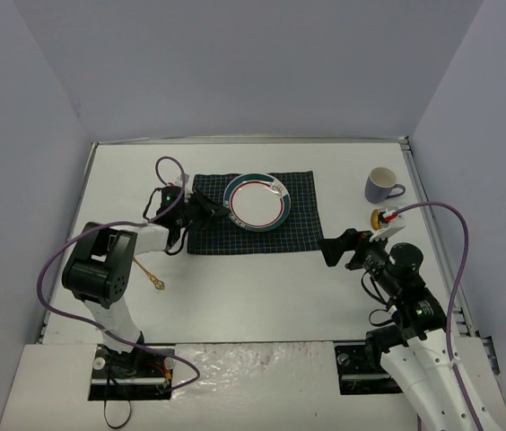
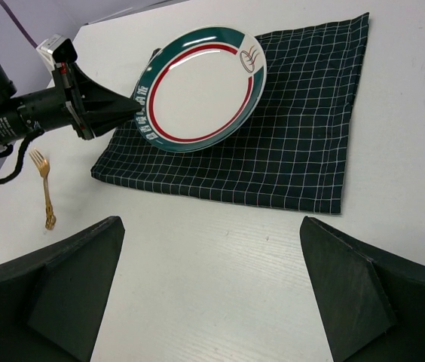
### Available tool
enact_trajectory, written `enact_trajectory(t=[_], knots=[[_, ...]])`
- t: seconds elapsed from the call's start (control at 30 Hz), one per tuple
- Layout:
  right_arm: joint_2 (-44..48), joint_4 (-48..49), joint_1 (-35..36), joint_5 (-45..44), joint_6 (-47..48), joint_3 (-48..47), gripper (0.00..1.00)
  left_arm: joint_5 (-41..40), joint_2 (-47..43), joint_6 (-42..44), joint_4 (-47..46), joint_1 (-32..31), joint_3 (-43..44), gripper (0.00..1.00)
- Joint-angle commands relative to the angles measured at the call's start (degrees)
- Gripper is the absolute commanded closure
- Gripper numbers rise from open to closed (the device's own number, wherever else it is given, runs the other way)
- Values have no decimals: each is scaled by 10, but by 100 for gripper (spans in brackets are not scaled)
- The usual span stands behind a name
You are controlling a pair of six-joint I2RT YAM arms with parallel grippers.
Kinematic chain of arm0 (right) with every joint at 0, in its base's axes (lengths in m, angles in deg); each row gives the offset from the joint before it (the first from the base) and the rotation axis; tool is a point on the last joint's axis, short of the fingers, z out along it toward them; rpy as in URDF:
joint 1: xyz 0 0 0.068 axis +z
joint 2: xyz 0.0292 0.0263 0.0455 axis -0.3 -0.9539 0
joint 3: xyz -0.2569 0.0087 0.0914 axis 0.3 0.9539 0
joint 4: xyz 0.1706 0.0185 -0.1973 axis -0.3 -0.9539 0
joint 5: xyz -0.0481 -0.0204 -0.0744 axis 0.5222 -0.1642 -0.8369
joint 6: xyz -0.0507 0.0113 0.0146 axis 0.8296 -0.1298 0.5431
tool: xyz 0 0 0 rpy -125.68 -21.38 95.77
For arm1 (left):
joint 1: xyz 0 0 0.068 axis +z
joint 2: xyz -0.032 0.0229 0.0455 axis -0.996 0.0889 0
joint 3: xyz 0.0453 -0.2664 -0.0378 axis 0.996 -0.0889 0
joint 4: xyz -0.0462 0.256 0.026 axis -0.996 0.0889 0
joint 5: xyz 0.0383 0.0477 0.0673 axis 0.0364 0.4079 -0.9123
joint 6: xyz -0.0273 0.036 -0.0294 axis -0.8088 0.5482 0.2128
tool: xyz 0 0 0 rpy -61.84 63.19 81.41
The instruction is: Set the dinner table for one person
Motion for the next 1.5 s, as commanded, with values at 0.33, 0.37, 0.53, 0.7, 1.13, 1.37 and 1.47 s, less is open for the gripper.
enact_trajectory(t=[0.33, 0.37, 0.53, 0.7, 1.13, 1.37, 1.47], knots=[[-19, 29, -2, 4, 16, -26, 0, 22, 32, -17, -121, 15, 10, 100], [-19, 29, -2, 3, 17, -24, 0, 21, 36, -16, -120, 15, 10, 100], [-18, 29, -2, 3, 18, -22, 0, 29, 61, -18, -122, 16, 12, 100], [-21, 30, -2, 1, 18, -19, 0, 43, 80, -28, -145, 15, 7, 99], [-33, 29, -2, -41, 14, -32, 0, 11, 44, 1, -14, 19, 19, 54], [-89, 4, -2, -160, 11, -83, 0, -38, -53, 126, 215, 20, 86, 25], [-117, -1, -2, -213, 26, -105, 0, -81, -96, 186, 378, 20, 138, 16]])
